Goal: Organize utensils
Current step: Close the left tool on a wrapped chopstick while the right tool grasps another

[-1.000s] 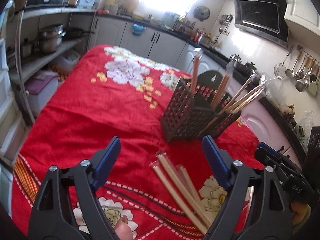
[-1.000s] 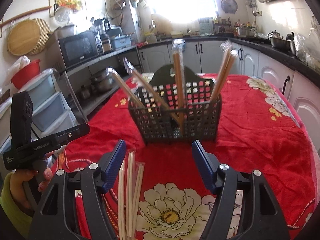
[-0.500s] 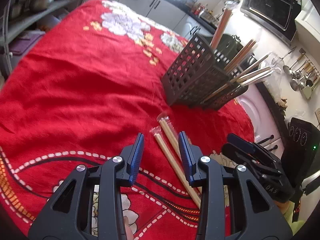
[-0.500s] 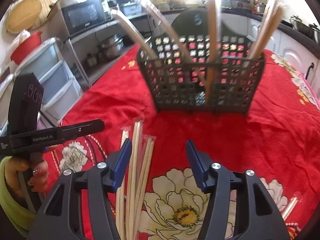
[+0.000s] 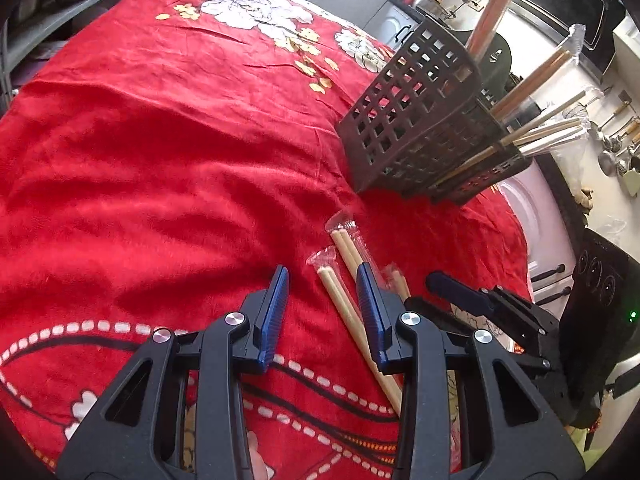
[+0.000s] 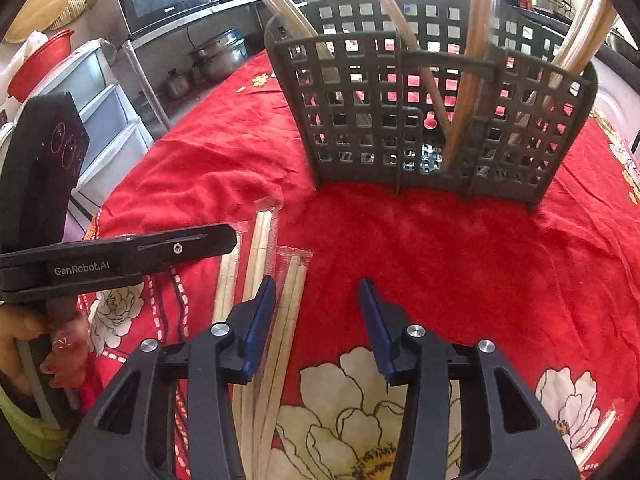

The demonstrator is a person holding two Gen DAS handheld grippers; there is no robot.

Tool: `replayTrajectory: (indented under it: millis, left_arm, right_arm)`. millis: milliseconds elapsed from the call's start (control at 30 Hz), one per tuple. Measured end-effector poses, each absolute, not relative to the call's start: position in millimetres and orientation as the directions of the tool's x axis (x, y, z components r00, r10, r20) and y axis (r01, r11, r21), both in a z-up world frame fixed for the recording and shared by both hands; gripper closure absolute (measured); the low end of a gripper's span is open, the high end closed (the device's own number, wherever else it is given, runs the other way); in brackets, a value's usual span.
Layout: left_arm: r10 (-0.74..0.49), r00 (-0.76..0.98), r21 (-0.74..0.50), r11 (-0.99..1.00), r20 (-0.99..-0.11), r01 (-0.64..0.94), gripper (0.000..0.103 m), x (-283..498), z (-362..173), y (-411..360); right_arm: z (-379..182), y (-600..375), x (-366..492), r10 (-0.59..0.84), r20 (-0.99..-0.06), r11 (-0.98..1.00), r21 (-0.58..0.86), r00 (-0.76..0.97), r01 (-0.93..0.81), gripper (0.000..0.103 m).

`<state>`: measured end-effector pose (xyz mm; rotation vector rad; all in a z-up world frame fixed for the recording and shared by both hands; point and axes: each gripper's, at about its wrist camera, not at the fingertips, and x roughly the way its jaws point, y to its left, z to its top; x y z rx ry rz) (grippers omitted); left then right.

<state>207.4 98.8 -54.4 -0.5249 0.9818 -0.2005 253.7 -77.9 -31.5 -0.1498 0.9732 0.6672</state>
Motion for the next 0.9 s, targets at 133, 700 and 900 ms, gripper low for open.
replayTrajectory:
  millis: [133, 700, 900]
  left_arm:
    - [-0.380, 0.550, -0.499, 0.863, -0.744, -0.079, 0.075, 212.7, -55.3, 98.9]
    - [-0.371, 0.570, -0.496, 0.865, -0.733, -0.076, 0.099, 217.9, -58.8, 106.5]
    - [-0.390, 0.595, -0.520, 0.852, -0.703, -0.057, 0.101, 212.9, -49.3, 107.3]
  right_arm:
    - [-33.6, -73.0, 259.0, 0.441, -0.810, 0.797, 0.155, 0.386, -0.584, 0.062]
    - [-38.4, -49.3, 267.7, 0.376, -0.828, 0.792, 0.054, 0.415, -0.609, 0.087]
    - [-30.7, -62.4, 267.5, 0.414, -0.814, 0.800, 0.112, 0.408, -0.589, 0.091]
